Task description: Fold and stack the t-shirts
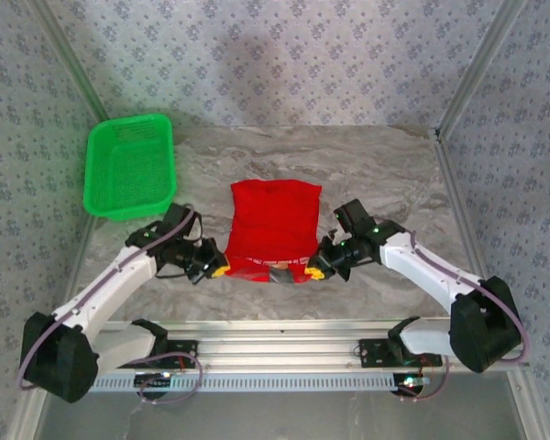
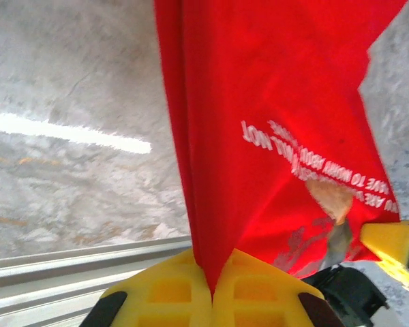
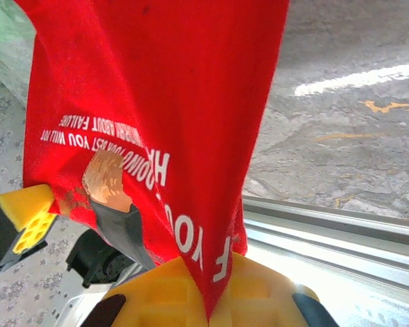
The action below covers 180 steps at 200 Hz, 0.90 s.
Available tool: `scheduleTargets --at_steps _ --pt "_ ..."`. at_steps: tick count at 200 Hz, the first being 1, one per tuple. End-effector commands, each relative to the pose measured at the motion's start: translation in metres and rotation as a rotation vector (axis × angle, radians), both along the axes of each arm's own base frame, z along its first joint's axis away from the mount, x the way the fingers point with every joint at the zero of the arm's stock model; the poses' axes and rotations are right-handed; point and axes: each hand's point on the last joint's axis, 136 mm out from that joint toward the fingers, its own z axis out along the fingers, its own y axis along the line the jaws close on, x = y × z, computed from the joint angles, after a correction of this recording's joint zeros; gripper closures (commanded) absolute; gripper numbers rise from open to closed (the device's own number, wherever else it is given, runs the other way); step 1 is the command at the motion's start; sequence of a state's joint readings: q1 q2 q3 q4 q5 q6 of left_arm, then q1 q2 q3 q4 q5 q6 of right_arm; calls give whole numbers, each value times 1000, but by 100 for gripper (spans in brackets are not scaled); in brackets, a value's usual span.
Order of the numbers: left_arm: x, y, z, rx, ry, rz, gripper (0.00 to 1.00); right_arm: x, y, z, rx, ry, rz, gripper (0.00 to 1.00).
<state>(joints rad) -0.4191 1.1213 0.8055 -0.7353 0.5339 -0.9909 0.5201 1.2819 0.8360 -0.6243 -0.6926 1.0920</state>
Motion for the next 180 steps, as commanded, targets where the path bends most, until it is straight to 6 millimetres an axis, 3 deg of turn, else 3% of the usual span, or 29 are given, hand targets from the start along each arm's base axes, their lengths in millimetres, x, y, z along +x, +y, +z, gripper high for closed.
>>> scheduleTargets --at_steps 1,86,180 --pt "16 -3 23 -27 -36 -8 99 12 3 22 12 -18 14 99" --pt "82 -13 60 -113 -143 4 99 90 -5 68 38 -146 40 99" --pt "163 -14 73 -122 -227 -12 100 167 -14 59 58 -173 43 99"
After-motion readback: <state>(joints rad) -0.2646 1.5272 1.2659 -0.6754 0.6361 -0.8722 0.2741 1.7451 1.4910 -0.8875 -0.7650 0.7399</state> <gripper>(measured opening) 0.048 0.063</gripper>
